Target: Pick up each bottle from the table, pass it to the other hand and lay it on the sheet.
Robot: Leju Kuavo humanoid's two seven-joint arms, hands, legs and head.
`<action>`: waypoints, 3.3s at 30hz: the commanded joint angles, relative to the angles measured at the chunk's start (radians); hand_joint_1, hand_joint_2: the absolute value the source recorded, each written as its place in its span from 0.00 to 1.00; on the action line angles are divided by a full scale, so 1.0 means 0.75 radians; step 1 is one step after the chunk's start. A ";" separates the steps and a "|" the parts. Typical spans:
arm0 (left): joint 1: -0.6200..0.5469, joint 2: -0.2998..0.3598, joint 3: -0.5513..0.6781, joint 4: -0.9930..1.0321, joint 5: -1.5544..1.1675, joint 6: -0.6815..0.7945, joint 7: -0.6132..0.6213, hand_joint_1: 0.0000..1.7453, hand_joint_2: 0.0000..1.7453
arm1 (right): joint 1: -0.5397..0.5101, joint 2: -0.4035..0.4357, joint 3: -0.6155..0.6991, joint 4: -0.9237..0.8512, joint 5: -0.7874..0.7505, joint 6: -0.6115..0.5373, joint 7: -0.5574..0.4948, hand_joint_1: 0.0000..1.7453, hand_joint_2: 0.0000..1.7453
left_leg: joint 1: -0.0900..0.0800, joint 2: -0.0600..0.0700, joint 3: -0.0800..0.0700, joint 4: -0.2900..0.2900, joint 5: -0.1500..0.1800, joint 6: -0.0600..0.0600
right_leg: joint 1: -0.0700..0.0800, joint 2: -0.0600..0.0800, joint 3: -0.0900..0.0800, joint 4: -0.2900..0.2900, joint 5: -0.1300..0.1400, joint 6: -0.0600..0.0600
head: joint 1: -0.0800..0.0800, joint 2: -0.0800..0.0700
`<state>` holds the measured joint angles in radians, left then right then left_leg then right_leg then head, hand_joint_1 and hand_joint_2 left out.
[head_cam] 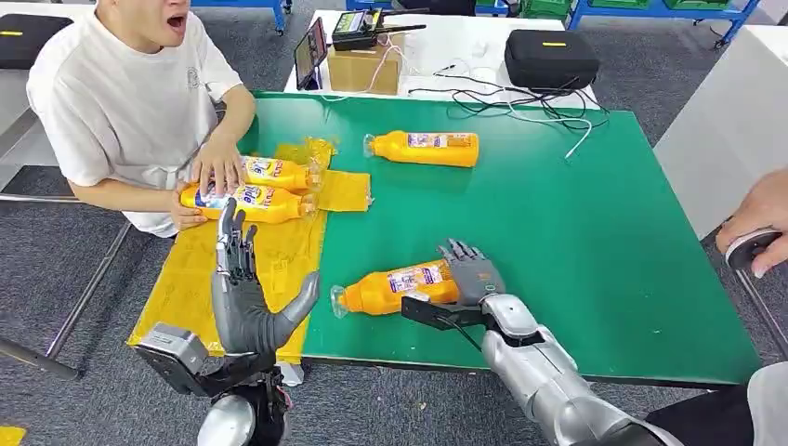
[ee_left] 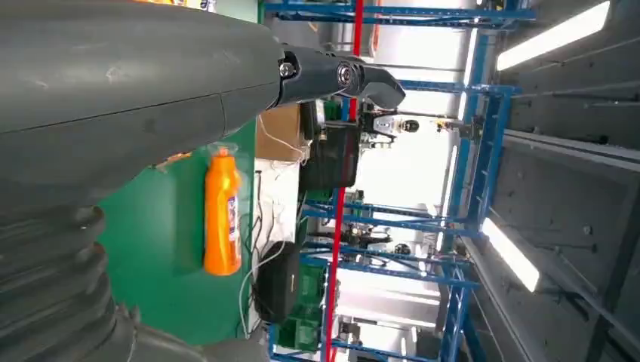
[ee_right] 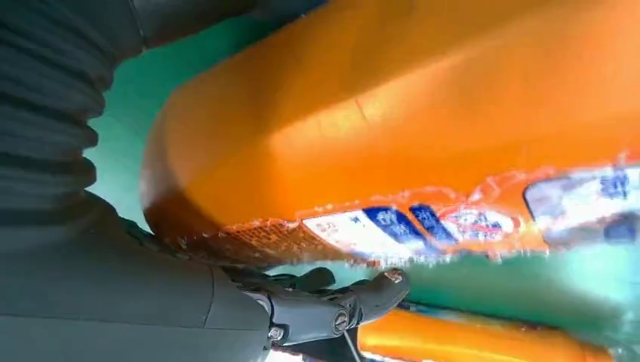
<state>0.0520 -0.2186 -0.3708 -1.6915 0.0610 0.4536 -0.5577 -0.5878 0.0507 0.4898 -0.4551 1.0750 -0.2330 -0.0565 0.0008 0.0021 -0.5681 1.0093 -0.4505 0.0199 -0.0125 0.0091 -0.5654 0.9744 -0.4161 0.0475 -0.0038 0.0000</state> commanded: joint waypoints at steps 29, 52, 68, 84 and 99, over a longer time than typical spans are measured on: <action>0.034 -0.033 0.111 0.078 0.302 0.036 0.052 0.00 1.00 | 0.419 0.131 -0.397 -0.500 -0.692 -0.529 -0.660 1.00 1.00 | 0.002 -0.002 0.001 -0.003 -0.003 -0.003 | 0.002 -0.001 0.018 -0.003 -0.003 -0.003 | -0.001 0.000; 0.086 0.217 -0.223 0.379 0.271 -0.242 0.050 0.00 1.00 | 0.598 0.135 -0.142 -0.983 -1.122 -0.221 -0.750 1.00 1.00 | 0.000 -0.005 -0.024 -0.002 0.000 -0.001 | -0.001 -0.002 -0.006 -0.001 -0.003 -0.001 | -0.001 0.000; -0.019 0.127 -0.155 0.365 0.209 -0.444 0.021 0.00 1.00 | 0.471 0.154 0.386 -0.588 -0.873 -0.048 -0.725 1.00 1.00 | 0.001 -0.004 -0.026 -0.001 0.000 -0.001 | 0.000 -0.003 -0.008 0.000 -0.002 0.000 | 0.000 0.001; 0.039 0.076 -0.046 0.198 0.532 -0.665 0.108 1.00 1.00 | 0.482 0.142 0.444 -0.536 -0.910 0.035 -0.698 1.00 1.00 | 0.002 -0.009 -0.029 0.000 0.000 -0.001 | 0.001 -0.009 -0.010 0.000 -0.004 0.000 | 0.000 0.000; 0.083 0.084 -0.079 0.063 0.678 -0.921 0.074 1.00 1.00 | 0.561 0.162 0.182 -0.700 -1.014 -0.038 -0.708 0.00 0.00 | 0.002 -0.008 -0.030 0.001 0.001 0.000 | 0.001 -0.010 -0.013 0.001 -0.004 0.000 | -0.001 0.000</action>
<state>0.1729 -0.1305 -0.3529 -1.5747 0.5165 -0.1548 -0.5348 -0.2275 0.1747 0.7267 -0.9746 0.3296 -0.2293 -0.5959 0.0014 0.0016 -0.5910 1.0096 -0.4500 0.0201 -0.0128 0.0075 -0.5776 0.9753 -0.4176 0.0484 -0.0042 0.0000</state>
